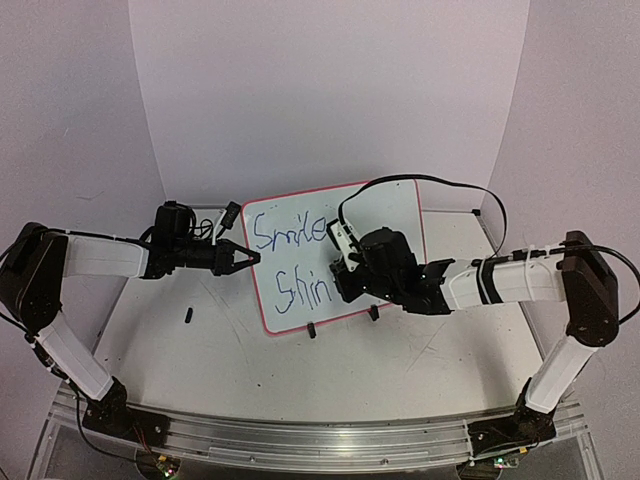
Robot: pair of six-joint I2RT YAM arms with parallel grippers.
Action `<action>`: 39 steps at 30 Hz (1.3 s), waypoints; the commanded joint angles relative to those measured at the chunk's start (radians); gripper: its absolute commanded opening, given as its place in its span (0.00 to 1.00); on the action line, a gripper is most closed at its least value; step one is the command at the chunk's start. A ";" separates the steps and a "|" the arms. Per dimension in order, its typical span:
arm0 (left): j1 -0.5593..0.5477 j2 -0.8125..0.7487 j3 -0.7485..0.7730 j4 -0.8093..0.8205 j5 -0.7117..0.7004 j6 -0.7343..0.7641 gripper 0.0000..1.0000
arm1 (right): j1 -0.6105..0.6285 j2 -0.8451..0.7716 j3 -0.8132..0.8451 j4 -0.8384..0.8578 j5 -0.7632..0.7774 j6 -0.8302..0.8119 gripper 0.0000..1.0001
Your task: Write a sentence on the whiteboard
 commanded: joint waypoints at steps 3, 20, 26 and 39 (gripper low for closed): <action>-0.012 0.053 -0.014 -0.108 -0.205 0.110 0.00 | 0.004 0.008 0.001 0.044 0.019 -0.023 0.00; -0.012 0.047 -0.018 -0.110 -0.205 0.110 0.00 | 0.019 0.050 0.015 0.044 0.065 -0.003 0.00; -0.012 0.051 -0.017 -0.111 -0.206 0.110 0.00 | 0.007 0.043 -0.004 0.044 0.089 0.004 0.00; -0.012 0.054 -0.017 -0.111 -0.205 0.110 0.00 | 0.013 0.065 0.004 0.043 -0.026 0.004 0.00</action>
